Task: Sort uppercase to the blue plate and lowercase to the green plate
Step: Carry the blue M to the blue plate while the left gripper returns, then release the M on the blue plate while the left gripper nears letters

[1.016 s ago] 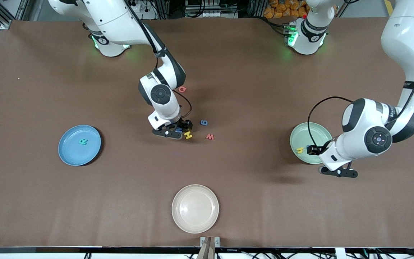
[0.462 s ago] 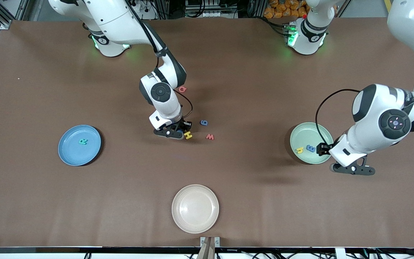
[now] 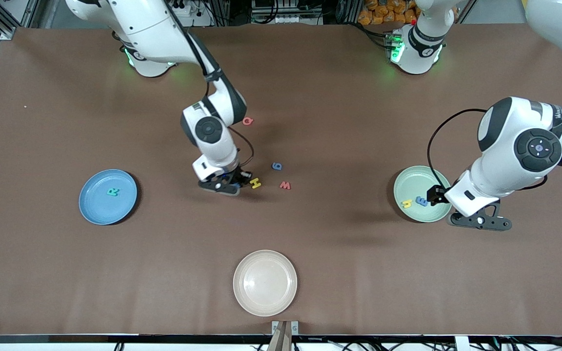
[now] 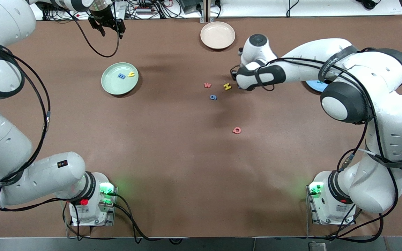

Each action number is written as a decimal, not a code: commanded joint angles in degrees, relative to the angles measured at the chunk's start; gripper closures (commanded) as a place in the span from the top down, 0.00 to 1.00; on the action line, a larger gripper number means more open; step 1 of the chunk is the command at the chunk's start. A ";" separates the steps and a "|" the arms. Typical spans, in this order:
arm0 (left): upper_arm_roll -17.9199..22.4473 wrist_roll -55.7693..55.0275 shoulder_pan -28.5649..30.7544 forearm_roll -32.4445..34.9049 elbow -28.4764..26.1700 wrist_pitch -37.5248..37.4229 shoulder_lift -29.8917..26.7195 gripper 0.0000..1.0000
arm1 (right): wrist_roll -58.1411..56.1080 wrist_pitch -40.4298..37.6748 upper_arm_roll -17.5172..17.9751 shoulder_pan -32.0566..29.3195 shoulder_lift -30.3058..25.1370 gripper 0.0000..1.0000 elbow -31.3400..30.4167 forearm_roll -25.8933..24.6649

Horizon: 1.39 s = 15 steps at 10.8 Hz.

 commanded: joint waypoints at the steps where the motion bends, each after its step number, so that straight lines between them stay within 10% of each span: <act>1: 0.15 0.47 -0.79 -1.83 -0.05 -1.18 -1.03 0.89 | -1.75 -4.37 -3.85 -0.36 -2.84 0.00 -0.41 0.21; 7: 0.15 -6.71 -12.29 -5.26 -1.45 -1.53 -1.03 0.89 | -17.73 -20.12 -20.64 -2.36 -7.77 0.00 -0.58 0.21; 11: 0.24 -14.56 -21.17 -4.91 -1.36 -1.01 0.55 0.89 | -28.11 -20.48 -20.66 -17.47 -6.80 0.00 -0.76 0.38; 12: 0.24 -13.60 -22.49 -4.65 -1.36 -0.74 0.73 0.90 | -28.56 -20.39 -20.57 -19.06 -6.71 0.23 -0.50 0.38; 13: 0.24 -11.76 -23.55 -4.21 -1.36 -0.30 1.34 0.98 | -28.57 -20.22 -20.57 -19.52 -6.71 0.82 -0.15 0.47; 15: 0.24 -2.21 -25.40 -4.03 -1.36 1.10 2.83 1.00 | -28.57 -19.95 -20.57 -20.31 -6.28 1.00 0.64 0.64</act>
